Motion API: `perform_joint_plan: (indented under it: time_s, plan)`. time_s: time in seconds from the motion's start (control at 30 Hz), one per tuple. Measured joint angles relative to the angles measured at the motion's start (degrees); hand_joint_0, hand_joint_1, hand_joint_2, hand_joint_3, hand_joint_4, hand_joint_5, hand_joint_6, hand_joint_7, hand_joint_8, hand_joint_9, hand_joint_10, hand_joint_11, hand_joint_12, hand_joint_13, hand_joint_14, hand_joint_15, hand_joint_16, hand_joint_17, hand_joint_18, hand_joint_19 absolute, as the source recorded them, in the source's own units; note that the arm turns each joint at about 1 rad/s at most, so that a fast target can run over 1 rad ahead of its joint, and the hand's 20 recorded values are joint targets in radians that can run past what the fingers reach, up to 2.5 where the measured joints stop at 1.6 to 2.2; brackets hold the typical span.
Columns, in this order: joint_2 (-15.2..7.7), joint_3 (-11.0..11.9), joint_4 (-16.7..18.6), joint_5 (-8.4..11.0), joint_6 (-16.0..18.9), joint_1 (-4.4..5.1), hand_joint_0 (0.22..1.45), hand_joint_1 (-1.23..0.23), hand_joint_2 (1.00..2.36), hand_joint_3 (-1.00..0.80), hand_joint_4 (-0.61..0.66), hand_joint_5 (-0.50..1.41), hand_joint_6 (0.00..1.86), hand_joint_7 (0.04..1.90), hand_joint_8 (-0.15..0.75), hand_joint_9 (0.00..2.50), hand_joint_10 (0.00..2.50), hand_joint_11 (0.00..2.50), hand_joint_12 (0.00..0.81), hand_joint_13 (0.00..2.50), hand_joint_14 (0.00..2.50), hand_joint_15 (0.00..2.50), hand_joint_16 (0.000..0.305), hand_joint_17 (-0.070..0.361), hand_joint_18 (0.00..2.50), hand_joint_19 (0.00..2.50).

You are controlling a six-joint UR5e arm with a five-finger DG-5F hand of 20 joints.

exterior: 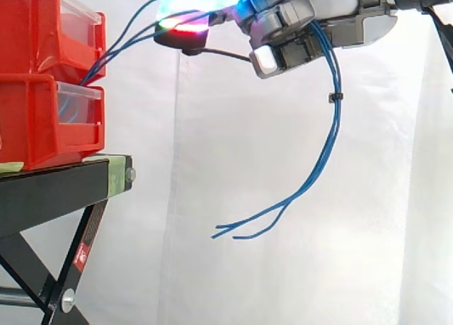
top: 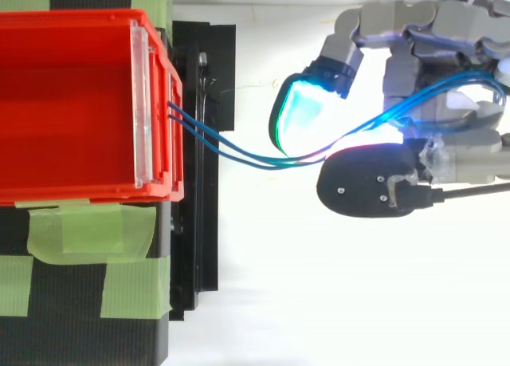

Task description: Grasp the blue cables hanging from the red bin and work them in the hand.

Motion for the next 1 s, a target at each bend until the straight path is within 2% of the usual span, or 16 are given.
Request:
perform_joint_plan:
  time_s: [0.07,0.33,0.43,0.5,0.63,0.7,0.8,0.83,0.9,0.93,1.0]
  plan:
    - [-0.01,0.00,-0.01,-0.01,0.00,0.02,0.86,-0.71,1.53,0.00,0.30,0.20,0.47,1.17,0.469,0.30,2.50,2.50,0.538,0.73,2.50,1.57,0.063,0.141,1.09,0.86]
    - [0.00,-0.01,-0.03,0.00,0.01,0.04,0.95,-0.69,1.57,0.12,0.26,0.20,0.44,1.19,0.453,0.29,2.50,2.50,0.512,0.68,2.50,1.59,0.055,0.124,0.93,0.86]
    - [0.00,-0.01,-0.01,0.00,0.00,0.04,0.99,-0.70,1.50,0.14,0.26,0.20,0.44,1.19,0.453,0.29,2.50,2.50,0.507,0.67,2.50,1.58,0.054,0.121,0.90,0.85]
    - [0.00,-0.01,0.00,0.00,0.00,0.04,1.00,-0.71,1.36,0.17,0.27,0.20,0.45,1.19,0.450,0.29,2.50,2.50,0.510,0.69,2.50,1.60,0.055,0.123,0.96,0.92]
    - [-0.01,-0.01,0.06,0.00,0.00,0.04,0.91,-0.73,1.39,0.05,0.29,0.20,0.46,1.17,0.459,0.31,2.50,2.50,0.531,0.73,2.50,1.60,0.062,0.140,1.10,0.94]
    - [-0.02,-0.01,0.07,-0.01,0.00,0.05,0.88,-0.74,1.29,0.03,0.32,0.21,0.46,1.17,0.469,0.32,2.50,2.50,0.542,0.75,2.50,1.61,0.067,0.150,1.16,0.91]
    - [-0.05,-0.01,0.09,-0.03,0.00,0.04,0.75,-0.72,1.37,-0.19,0.36,0.22,0.48,1.16,0.481,0.34,2.50,2.50,0.566,0.79,2.50,1.55,0.080,0.179,1.18,0.66]
    - [-0.04,-0.02,0.09,-0.04,0.00,0.06,0.77,-0.72,1.21,-0.18,0.36,0.22,0.47,1.17,0.480,0.34,2.50,2.50,0.566,0.78,2.50,1.55,0.080,0.181,1.17,0.64]
    - [-0.03,-0.02,0.09,-0.05,0.00,0.09,0.78,-0.71,1.12,-0.21,0.36,0.22,0.46,1.18,0.477,0.33,2.50,2.50,0.573,0.78,2.50,1.54,0.081,0.183,1.17,0.63]
    - [-0.02,-0.02,0.09,-0.04,0.00,0.09,0.81,-0.71,1.00,-0.21,0.36,0.22,0.44,1.20,0.480,0.33,2.50,2.50,0.566,0.77,2.50,1.55,0.079,0.177,1.16,0.66]
    - [-0.03,-0.02,0.09,-0.03,0.00,0.13,0.80,-0.71,1.00,-0.28,0.35,0.22,0.44,1.20,0.475,0.33,2.50,2.50,0.564,0.77,2.50,1.55,0.078,0.175,1.16,0.68]
